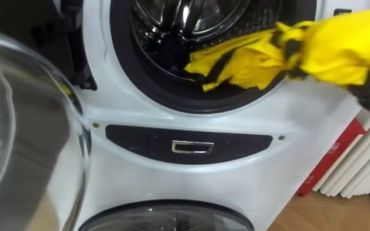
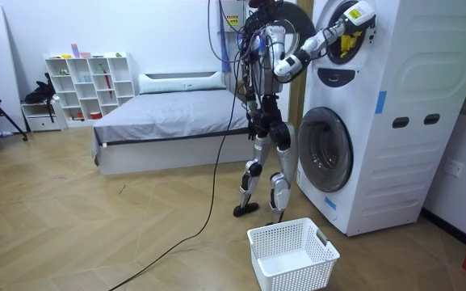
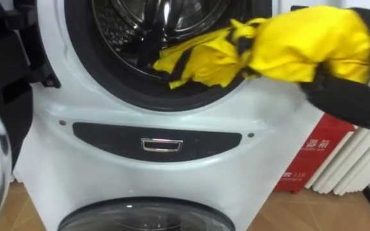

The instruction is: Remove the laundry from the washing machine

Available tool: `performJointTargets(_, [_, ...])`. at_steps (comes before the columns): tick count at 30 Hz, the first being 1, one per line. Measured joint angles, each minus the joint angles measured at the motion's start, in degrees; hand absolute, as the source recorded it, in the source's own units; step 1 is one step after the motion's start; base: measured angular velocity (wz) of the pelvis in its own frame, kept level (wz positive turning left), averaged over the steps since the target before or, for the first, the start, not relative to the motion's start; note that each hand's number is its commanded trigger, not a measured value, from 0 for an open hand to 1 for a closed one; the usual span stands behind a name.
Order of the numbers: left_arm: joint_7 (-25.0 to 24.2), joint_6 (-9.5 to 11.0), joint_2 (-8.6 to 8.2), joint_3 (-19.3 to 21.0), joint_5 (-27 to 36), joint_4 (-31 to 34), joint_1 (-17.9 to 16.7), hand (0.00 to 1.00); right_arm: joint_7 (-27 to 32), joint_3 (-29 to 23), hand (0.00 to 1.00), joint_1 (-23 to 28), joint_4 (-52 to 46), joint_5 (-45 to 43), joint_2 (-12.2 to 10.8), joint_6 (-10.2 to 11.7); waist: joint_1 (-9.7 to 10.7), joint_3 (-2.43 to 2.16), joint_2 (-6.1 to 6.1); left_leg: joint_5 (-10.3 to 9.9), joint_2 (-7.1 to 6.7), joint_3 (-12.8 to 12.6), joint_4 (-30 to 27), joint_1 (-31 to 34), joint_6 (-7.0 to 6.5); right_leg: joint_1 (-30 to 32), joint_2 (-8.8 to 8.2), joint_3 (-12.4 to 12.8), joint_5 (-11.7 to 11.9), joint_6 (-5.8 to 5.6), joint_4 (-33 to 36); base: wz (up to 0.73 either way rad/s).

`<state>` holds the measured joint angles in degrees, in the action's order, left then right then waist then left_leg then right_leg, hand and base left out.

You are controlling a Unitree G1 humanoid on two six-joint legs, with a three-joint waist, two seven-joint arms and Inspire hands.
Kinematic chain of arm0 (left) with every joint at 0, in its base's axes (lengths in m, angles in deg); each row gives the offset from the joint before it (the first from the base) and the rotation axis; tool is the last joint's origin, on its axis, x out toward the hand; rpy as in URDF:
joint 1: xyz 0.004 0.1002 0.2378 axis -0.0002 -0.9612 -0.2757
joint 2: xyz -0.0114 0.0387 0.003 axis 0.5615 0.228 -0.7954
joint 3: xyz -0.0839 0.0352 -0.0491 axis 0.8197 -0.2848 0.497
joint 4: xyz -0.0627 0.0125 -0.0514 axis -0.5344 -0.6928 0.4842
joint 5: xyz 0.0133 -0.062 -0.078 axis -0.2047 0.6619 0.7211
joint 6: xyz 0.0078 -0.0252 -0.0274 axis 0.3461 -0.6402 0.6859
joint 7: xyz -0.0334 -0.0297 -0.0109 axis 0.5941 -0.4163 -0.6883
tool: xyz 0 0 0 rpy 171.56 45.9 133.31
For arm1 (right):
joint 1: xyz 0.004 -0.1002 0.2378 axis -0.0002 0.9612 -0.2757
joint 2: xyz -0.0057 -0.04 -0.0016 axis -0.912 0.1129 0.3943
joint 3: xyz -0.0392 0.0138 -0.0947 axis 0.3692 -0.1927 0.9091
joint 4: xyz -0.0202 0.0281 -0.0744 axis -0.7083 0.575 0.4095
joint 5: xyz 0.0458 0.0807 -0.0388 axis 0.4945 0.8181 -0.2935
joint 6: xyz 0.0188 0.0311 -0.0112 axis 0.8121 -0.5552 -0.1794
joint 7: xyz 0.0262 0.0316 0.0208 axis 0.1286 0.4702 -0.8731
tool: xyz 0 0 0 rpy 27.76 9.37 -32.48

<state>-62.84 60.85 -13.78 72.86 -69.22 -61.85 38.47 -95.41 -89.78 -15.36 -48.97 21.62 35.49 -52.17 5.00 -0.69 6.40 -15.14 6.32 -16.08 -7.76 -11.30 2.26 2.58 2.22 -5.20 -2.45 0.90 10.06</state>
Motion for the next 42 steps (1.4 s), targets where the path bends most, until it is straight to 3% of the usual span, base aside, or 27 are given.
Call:
performJointTargets(6, [0.71, -0.02, 0.21, -1.01, -0.02, 0.02, 0.33, 0.00, 4.53, -0.02, 1.00, 3.68, 0.00, -0.18, -0.05, 1.01, -0.15, -0.05, 0.15, -0.08, -0.04, -2.23, -0.07, -0.40, -0.09, 0.50, 0.37, 1.78, 0.76, 0.08, -0.04, -0.18])
performJointTargets(9, [0.76, -0.25, 0.25, -1.42, 0.04, 0.04, 1.15, 0.00, 6.22, -0.01, 1.00, 5.93, 0.15, -0.91, -1.48, 1.85, -0.24, -0.10, -0.17, -0.18, -0.01, -4.47, -0.19, -0.40, -0.08, 1.62, 0.71, 3.31, 1.27, 0.13, 0.57, -0.31])
performJointTargets(12, [0.57, -1.11, 0.31, -2.50, 0.16, -0.10, 2.58, 0.00, 6.34, 0.02, 1.00, 6.76, 0.40, -0.80, -3.53, 1.81, -0.31, -0.20, -1.06, -0.66, 0.32, -8.01, -1.16, -0.47, 0.05, 2.67, 1.72, 6.71, 2.54, 0.40, 0.69, -0.64])
performJointTargets(15, [0.58, -1.13, 0.49, -3.42, 0.51, -1.37, 4.69, 0.00, 7.09, 0.36, 1.00, 7.98, 0.40, 0.46, -4.02, 1.86, 0.13, -0.15, -2.11, -1.39, 0.66, -12.66, -2.13, -0.55, 0.21, 3.87, 3.01, 10.78, 3.81, -0.23, 0.23, -0.79])
performJointTargets(18, [0.51, -1.31, 0.36, -5.84, 3.61, -2.56, 6.51, 0.00, 8.62, 1.13, 1.00, 11.53, 0.77, -0.14, -8.28, 2.25, 2.31, 0.17, -2.80, -1.45, 0.92, -16.21, -3.10, -0.43, 0.36, 4.63, 4.43, 15.11, 5.13, -1.02, -0.86, -0.63])
performJointTargets(20, [-0.73, -1.55, -0.38, -9.16, 3.78, -2.07, 7.41, 0.00, 10.40, 3.50, 1.00, 12.60, 3.89, -0.03, -10.44, 2.33, 3.72, 0.12, -5.12, -1.40, 1.78, -21.71, -3.58, -0.35, 0.66, 5.77, 4.92, 17.56, 5.69, -1.81, -1.00, -0.78])
performJointTargets(21, [-1.00, -1.70, -0.54, -9.95, 3.79, -1.95, 7.85, 0.00, 10.94, 4.37, 1.00, 12.60, 4.77, -0.39, -10.87, 2.32, 4.34, 0.23, -5.76, -1.39, 2.43, -23.95, -3.95, -0.30, 0.97, 6.69, 4.79, 17.47, 5.11, -1.40, 0.23, -0.40])
performJointTargets(22, [-1.40, -1.97, -0.95, -10.89, 3.79, -1.91, 8.89, 0.00, 12.10, 6.04, 1.00, 12.68, 6.51, -1.66, -11.22, 2.32, 6.42, 0.19, -6.76, -1.48, 3.65, -28.97, -4.78, -0.36, 1.80, 8.81, 3.57, 16.31, 1.67, -1.48, 7.60, 0.00])
performJointTargets(23, [-1.70, -1.88, -1.88, -11.63, 3.57, -2.18, 10.28, 0.00, 13.26, 6.66, 1.00, 12.61, 8.36, -3.37, -11.21, 2.38, 8.02, 0.02, -7.29, -1.45, 3.96, -33.31, -5.14, -1.01, 2.55, 10.45, 1.60, 15.63, -2.98, -1.61, 13.96, -0.04])
performJointTargets(24, [-2.00, -1.39, -2.10, -11.86, 3.64, -2.55, 11.60, 0.00, 14.48, 7.83, 1.00, 12.06, 11.39, -4.68, -11.30, 2.72, 8.96, 0.43, -7.11, -1.57, 2.91, -34.33, -6.11, -0.81, 2.94, 11.41, 2.22, 18.91, -5.25, -2.05, 14.60, -0.25])
performJointTargets(25, [-2.17, -1.10, -2.14, -11.90, 3.85, -3.01, 12.26, 0.00, 14.65, 8.50, 1.00, 11.92, 13.20, -5.05, -11.37, 2.64, 8.59, 0.59, -7.41, -1.33, 2.64, -33.54, -6.06, -0.21, 2.52, 11.46, 3.07, 19.97, -5.01, -2.02, 14.40, -0.74])
performJointTargets(26, [-2.36, -0.75, -1.82, -11.95, 4.99, -3.68, 12.34, 0.00, 14.62, 10.55, 1.00, 12.06, 16.74, -5.46, -12.08, 2.43, 8.05, 0.54, -7.96, -0.98, 2.08, -30.38, -5.36, 0.57, 1.94, 10.74, 5.00, 22.78, -3.86, -1.14, 12.70, -0.81])
performJointTargets(29, [-2.95, -0.86, -1.33, -13.53, 8.22, -5.27, 12.26, 0.00, 14.23, 12.54, 1.00, 12.81, 21.26, -3.59, -14.49, 2.48, 8.51, 0.56, -8.70, -1.58, 1.54, -23.35, -5.15, 1.73, 1.13, 9.48, 7.63, 24.95, -1.17, 0.16, 9.49, -0.90])
performJointTargets(32, [-3.11, -0.64, -1.45, -15.19, 8.64, -5.30, 12.89, 0.00, 16.29, 13.25, 1.00, 12.63, 26.02, -3.15, -14.75, 4.00, 9.94, 0.41, -9.04, -1.71, 1.51, -22.15, -5.77, 4.15, 0.87, 10.55, 7.95, 25.59, 0.96, 0.44, 7.39, -0.23])
performJointTargets(33, [-3.12, -0.63, -1.47, -15.88, 8.68, -5.18, 13.12, 0.00, 16.64, 13.27, 1.00, 12.46, 27.65, -3.18, -14.76, 4.39, 10.50, 0.13, -9.69, -1.69, 1.63, -21.99, -5.83, 4.59, 0.85, 10.54, 7.95, 25.64, 1.42, 0.41, 6.60, 0.00])
performJointTargets(36, [-3.12, -0.61, -1.88, -19.18, 9.02, -4.65, 13.21, 0.00, 18.73, 13.62, 1.00, 12.04, 36.24, -3.16, -14.94, 4.86, 11.05, -0.02, -10.81, -1.49, 0.98, -20.51, -5.75, 5.37, 0.44, 10.58, 8.44, 26.25, 2.58, 0.57, 5.18, -0.14])
performJointTargets(42, [-3.12, 1.45, -1.86, -23.43, 9.82, -4.59, 13.84, 0.00, 20.76, 16.72, 1.00, 10.30, 46.47, -3.09, -15.20, 4.87, 11.32, 0.26, -14.54, -1.57, 0.40, -19.58, -5.71, 8.21, 0.29, 13.39, 8.35, 26.20, 2.84, 0.06, 5.78, -0.03])
